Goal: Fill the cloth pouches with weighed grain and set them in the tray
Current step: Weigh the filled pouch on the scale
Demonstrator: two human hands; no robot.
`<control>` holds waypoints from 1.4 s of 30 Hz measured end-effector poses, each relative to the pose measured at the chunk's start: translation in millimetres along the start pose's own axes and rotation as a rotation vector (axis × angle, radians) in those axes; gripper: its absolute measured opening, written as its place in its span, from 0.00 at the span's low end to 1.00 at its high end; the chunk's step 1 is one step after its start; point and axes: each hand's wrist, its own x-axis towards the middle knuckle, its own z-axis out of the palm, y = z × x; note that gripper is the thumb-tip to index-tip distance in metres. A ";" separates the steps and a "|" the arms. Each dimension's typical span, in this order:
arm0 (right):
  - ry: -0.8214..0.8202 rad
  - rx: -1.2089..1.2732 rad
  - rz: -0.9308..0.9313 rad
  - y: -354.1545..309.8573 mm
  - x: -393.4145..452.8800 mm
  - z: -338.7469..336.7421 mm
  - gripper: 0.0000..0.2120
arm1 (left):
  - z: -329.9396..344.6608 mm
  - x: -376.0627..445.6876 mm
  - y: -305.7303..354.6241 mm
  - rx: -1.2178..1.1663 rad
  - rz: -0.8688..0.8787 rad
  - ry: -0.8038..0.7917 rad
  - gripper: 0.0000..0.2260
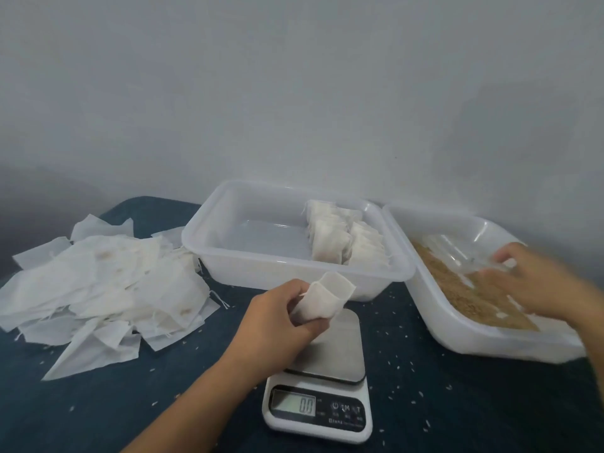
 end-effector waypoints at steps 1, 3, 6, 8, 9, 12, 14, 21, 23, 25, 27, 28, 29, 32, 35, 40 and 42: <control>-0.049 -0.070 0.039 12.7 8.4 -4.6 0.23 | 0.4 -0.2 0.3 0.006 0.000 0.000 0.11; -0.131 -0.152 0.102 31.5 20.3 -13.7 0.24 | 1.5 -0.8 1.0 0.014 -0.003 -0.007 0.12; -0.213 -0.285 0.132 32.2 24.9 -26.1 0.18 | 2.7 -1.6 1.0 0.031 0.005 -0.014 0.12; -0.251 -0.330 0.118 21.8 26.3 -28.0 0.16 | 2.7 -1.9 0.5 0.035 0.003 -0.016 0.12; -0.255 -0.338 0.102 15.7 28.1 -25.5 0.14 | 2.6 -1.9 0.2 0.036 0.000 -0.015 0.12; -0.194 -0.284 0.032 1.3 37.2 -3.9 0.09 | 2.2 -1.9 0.5 0.034 -0.002 -0.008 0.11; -0.150 -0.228 0.003 -5.4 46.9 18.9 0.10 | 2.0 -2.4 1.5 0.027 0.004 -0.007 0.11; -0.035 0.064 0.054 -10.9 63.4 59.6 0.16 | 0.7 -3.3 2.8 0.037 0.028 0.000 0.14; 0.042 0.166 0.068 -9.5 58.0 58.4 0.17 | 1.5 -3.0 3.7 0.036 0.038 0.005 0.14; 0.132 0.240 0.058 -9.5 49.1 53.7 0.17 | 2.9 -3.6 4.5 0.039 0.041 0.006 0.14; 0.214 0.290 0.038 -10.2 40.0 49.0 0.18 | 4.2 -5.1 5.0 0.038 0.036 0.002 0.13; 0.246 0.305 0.026 -11.0 35.7 46.4 0.20 | 4.4 -5.6 5.2 0.034 0.030 -0.001 0.13; 0.271 0.316 0.010 -12.8 30.8 43.1 0.21 | 4.5 -6.1 5.6 0.031 0.023 -0.001 0.12; 0.301 0.383 -0.070 -23.8 8.8 31.5 0.21 | 3.7 -6.4 5.7 0.040 0.002 0.014 0.11; 0.226 0.510 -0.138 -41.7 -20.6 15.9 0.13 | 2.0 -4.9 5.8 0.061 -0.024 0.046 0.09; -0.096 0.581 -0.234 -65.5 -64.0 -11.5 0.17 | -1.9 -2.4 4.4 0.091 -0.062 0.078 0.09; -0.221 0.499 -0.288 -74.8 -77.2 -22.2 0.17 | -3.1 -2.6 3.3 0.094 -0.057 0.076 0.10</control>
